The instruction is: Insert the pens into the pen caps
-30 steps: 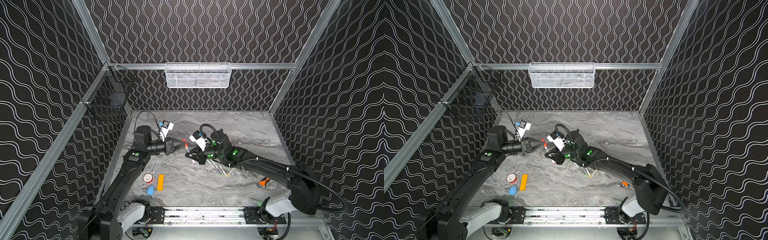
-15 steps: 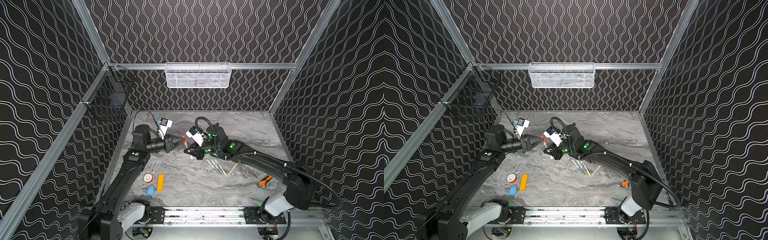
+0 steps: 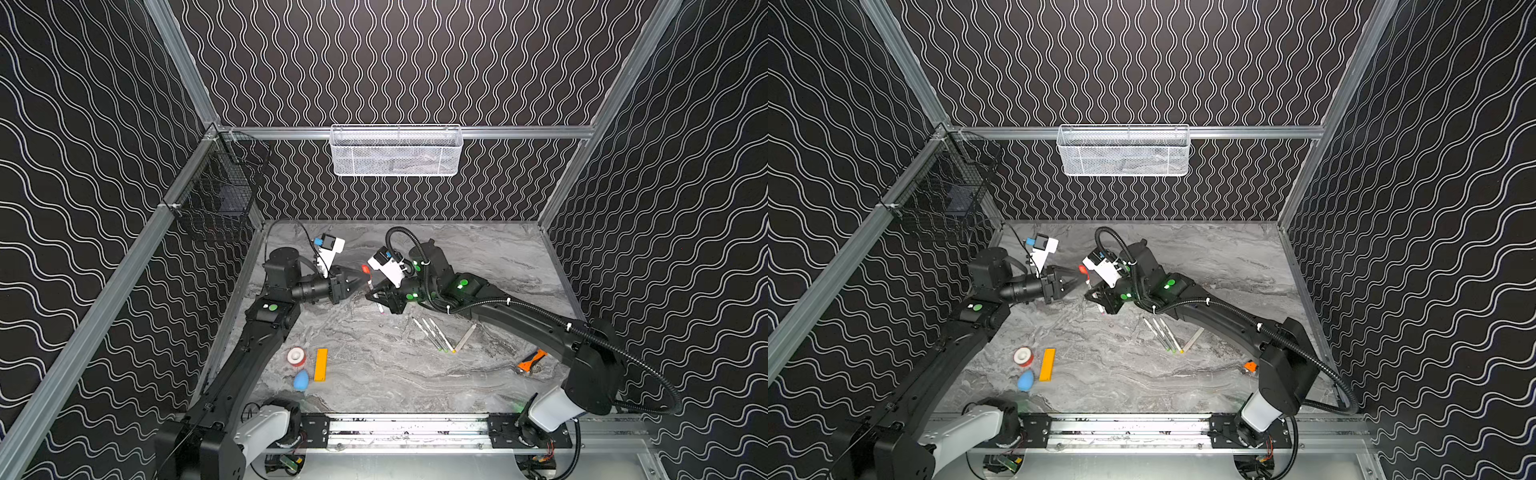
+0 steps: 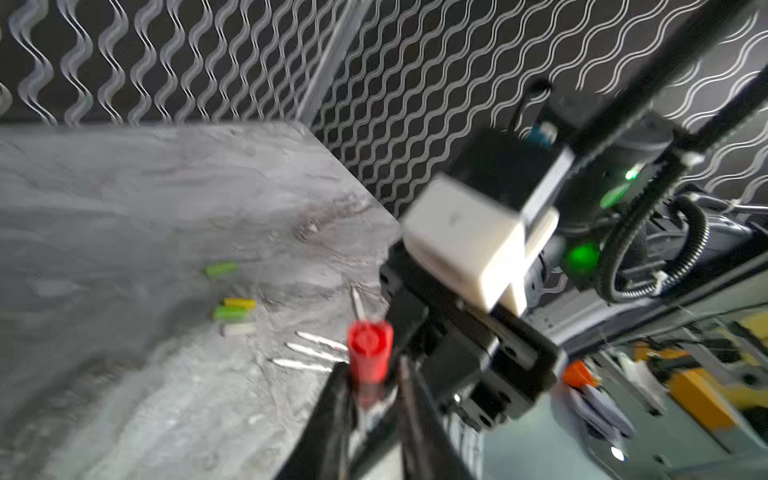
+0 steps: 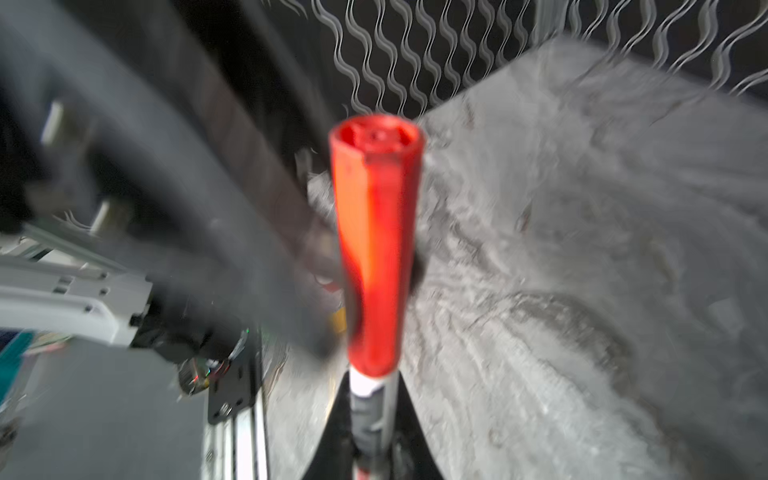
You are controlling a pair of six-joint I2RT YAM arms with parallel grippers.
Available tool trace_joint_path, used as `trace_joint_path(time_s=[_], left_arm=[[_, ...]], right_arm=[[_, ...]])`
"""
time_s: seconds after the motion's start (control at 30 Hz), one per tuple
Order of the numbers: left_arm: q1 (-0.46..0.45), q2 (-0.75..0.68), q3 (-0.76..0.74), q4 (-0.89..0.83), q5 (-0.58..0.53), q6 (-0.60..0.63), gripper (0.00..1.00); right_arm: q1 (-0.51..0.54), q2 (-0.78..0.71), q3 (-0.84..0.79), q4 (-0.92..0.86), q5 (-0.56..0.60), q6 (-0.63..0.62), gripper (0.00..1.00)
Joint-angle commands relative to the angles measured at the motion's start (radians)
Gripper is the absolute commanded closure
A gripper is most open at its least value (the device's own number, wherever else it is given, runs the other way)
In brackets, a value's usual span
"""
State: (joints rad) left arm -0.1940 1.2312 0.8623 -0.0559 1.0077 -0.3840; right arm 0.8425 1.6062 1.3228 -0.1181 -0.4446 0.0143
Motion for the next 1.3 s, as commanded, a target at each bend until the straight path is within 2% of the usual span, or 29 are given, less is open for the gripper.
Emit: trace_joint_path(time_s=[0.0, 0.1, 0.17, 0.23, 0.27, 0.3, 0.47, 0.63, 0.73, 1.0, 1.17, 1.27], left_arm=[[0.009, -0.007, -0.004, -0.046, 0.044, -0.008, 0.46], [0.019, -0.025, -0.008, -0.059, 0.014, -0.001, 0.30], [0.021, -0.026, -0.007, -0.065, 0.006, 0.002, 0.28], [0.022, -0.025, -0.004, -0.068, -0.001, 0.002, 0.12], [0.021, -0.025, -0.004, -0.071, -0.004, 0.003, 0.10], [0.022, -0.026, -0.003, -0.076, -0.007, 0.008, 0.02], [0.022, -0.030, -0.004, -0.095, -0.023, 0.016, 0.01], [0.021, -0.023, -0.003, -0.111, -0.030, 0.023, 0.01], [0.022, -0.007, -0.002, -0.098, -0.021, 0.014, 0.01], [0.021, 0.015, 0.004, -0.104, -0.023, 0.016, 0.01], [0.021, 0.017, 0.004, -0.104, -0.024, 0.015, 0.01], [0.021, 0.017, 0.005, -0.105, -0.023, 0.016, 0.02]], right_arm=[[-0.012, -0.005, -0.022, 0.070, 0.056, -0.011, 1.00], [-0.048, -0.012, -0.052, 0.026, 0.102, 0.015, 1.00], [-0.080, -0.011, -0.059, -0.017, 0.139, 0.031, 1.00], [-0.123, 0.010, -0.044, -0.097, 0.205, 0.045, 1.00], [-0.143, 0.028, -0.030, -0.144, 0.246, 0.051, 1.00], [-0.172, 0.053, -0.007, -0.209, 0.305, 0.056, 1.00], [-0.333, 0.211, 0.097, -0.484, 0.558, 0.029, 1.00], [-0.537, 0.327, 0.096, -0.551, 0.675, 0.013, 1.00], [-0.617, 0.364, 0.096, -0.560, 0.707, -0.003, 1.00], [-0.743, 0.413, 0.072, -0.573, 0.791, -0.072, 0.97], [-0.779, 0.449, 0.086, -0.569, 0.802, -0.090, 0.96], [-0.781, 0.479, 0.106, -0.585, 0.823, -0.093, 0.89]])
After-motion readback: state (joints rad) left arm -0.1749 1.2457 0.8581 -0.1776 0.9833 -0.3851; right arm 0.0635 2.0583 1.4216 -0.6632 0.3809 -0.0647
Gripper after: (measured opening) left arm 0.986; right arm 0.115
